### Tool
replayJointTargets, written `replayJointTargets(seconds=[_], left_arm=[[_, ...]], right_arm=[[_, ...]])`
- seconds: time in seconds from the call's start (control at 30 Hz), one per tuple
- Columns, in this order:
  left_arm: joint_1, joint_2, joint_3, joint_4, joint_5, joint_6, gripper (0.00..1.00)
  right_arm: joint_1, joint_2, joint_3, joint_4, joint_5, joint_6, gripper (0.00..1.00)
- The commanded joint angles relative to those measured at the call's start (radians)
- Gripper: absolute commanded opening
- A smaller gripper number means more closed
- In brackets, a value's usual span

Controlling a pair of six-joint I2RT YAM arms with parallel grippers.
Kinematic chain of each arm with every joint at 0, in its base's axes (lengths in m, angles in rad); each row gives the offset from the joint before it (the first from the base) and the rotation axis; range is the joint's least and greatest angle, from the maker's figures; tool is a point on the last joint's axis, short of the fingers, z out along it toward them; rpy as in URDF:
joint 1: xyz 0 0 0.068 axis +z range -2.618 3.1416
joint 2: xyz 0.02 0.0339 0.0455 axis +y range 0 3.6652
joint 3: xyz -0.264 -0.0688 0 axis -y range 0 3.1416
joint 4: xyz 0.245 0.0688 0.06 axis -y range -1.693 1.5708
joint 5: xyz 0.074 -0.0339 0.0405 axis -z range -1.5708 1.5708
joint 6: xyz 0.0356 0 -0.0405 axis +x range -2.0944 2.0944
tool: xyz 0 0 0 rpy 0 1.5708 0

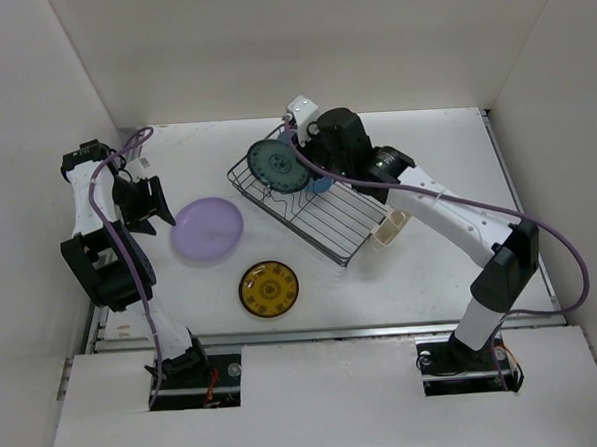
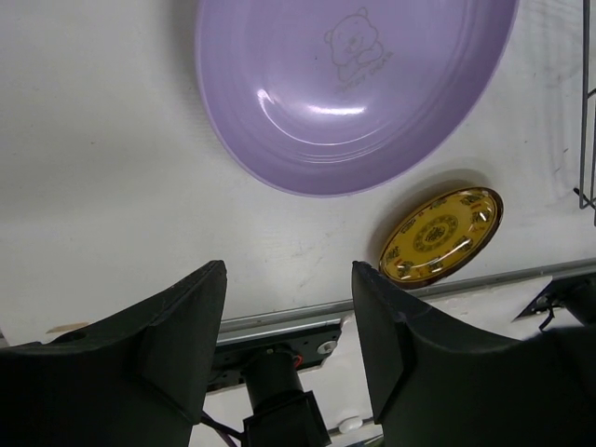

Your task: Unload the plates from the dish rack

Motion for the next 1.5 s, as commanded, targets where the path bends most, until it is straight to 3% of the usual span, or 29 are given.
replayJointTargets(seconds=[0.0, 0.1, 0.2, 0.4, 0.63, 0.83, 1.03, 1.13, 1.23, 1.37, 1.47], left_arm=[[-0.004, -0.058, 0.014, -0.024, 0.020, 0.002, 0.53], [-0.004, -0.067, 0.005, -0.033, 0.020, 0.013, 0.53], [-0.004, -0.076, -0.015, -0.033, 0.020, 0.022, 0.53], [-0.004, -0.085, -0.024, -0.033, 0.020, 0.022, 0.53], [-0.004, -0.085, -0.034, -0.024, 0.020, 0.022, 0.53], [-0.004, -0.085, -0.043, -0.015, 0.020, 0.022, 0.53], [-0.004, -0.085, -0.043, -0.015, 0.020, 0.022, 0.53], [-0.004, -0.085, -0.043, -0.015, 0.020, 0.022, 0.55], [-0.004, -0.107, -0.043, -0.006, 0.009, 0.022, 0.56], [-0.004, -0.128, -0.043, -0.006, -0.014, 0.032, 0.57], [-0.004, -0.137, -0.043, 0.003, -0.035, 0.042, 0.57]], right_arm=[[0.050, 0.024, -0.006, -0.042, -0.277, -0.001, 0.00], [0.050, 0.077, -0.018, -0.123, -0.515, -0.001, 0.00], [0.061, 0.158, -0.018, -0.191, -0.611, -0.001, 0.00], [0.112, 0.250, -0.040, -0.240, -0.611, -0.032, 0.00], [0.147, 0.290, -0.049, -0.283, -0.579, -0.066, 0.29], [0.217, 0.301, -0.020, -0.306, -0.475, -0.075, 0.55], [0.228, 0.262, 0.002, -0.271, -0.332, -0.066, 0.62], [0.208, 0.155, -0.018, -0.115, -0.287, 0.023, 0.66], [0.147, 0.019, -0.070, 0.086, -0.254, 0.127, 0.78], [0.064, -0.018, -0.055, 0.171, 0.067, 0.239, 0.81], [-0.011, 0.083, 0.073, 0.060, 0.199, 0.262, 0.78]])
